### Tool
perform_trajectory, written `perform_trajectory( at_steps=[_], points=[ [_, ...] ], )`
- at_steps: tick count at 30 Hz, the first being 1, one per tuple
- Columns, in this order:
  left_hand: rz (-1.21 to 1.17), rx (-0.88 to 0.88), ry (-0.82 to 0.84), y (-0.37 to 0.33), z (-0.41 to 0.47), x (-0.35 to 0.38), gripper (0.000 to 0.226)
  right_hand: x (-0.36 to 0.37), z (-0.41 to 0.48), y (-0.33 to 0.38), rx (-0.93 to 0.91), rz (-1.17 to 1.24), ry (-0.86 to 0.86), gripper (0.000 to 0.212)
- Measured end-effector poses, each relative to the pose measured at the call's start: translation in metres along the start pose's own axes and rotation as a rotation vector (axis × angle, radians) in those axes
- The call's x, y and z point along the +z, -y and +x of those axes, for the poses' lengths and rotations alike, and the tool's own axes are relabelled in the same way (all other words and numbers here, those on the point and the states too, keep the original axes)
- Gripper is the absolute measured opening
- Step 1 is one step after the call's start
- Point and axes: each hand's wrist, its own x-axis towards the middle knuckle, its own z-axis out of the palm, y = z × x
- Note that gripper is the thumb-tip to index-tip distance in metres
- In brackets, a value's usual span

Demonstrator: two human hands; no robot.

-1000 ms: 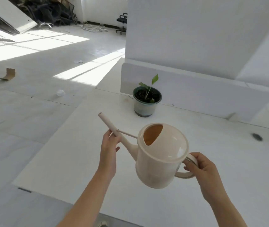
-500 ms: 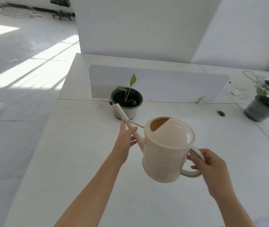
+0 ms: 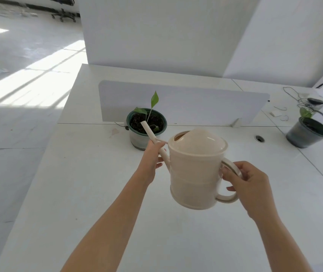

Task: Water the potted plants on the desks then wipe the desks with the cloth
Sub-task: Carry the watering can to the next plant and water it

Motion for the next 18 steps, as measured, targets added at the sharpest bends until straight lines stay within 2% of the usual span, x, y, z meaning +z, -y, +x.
perform_trajectory(
  at_steps=[6, 12, 18],
  points=[
    [-0.026, -0.007, -0.024, -0.002, 0.014, -0.004, 0.041, 0.012, 0.013, 0.016, -0.023, -0.055, 0.019, 0.008],
    [-0.05, -0.03, -0.047, -0.005, 0.03, -0.01, 0.022, 0.023, 0.022, 0.027, -0.048, -0.078, 0.002, 0.012],
    [-0.051, -0.046, -0.008, -0.002, 0.04, -0.003, 0.014, 0.021, 0.026, 0.032, -0.063, -0.116, -0.026, 0.017]
  ],
)
